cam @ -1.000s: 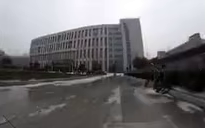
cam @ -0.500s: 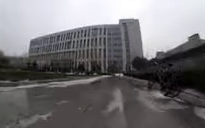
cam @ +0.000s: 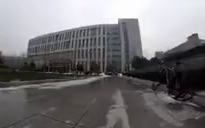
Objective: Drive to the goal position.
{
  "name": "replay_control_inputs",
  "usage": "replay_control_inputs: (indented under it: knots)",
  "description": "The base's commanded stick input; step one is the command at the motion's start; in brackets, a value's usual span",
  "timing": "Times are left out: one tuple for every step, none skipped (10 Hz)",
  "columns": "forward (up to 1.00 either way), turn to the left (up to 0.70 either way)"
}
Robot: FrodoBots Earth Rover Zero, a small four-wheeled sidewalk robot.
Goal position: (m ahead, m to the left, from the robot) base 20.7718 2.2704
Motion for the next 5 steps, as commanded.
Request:
replay_control_inputs:
  knots:
    - [1.00, 0.00]
    - [1.00, 0.00]
    - [1.00, 0.00]
    - [1.00, 0.00]
    - [1.00, 0.00]
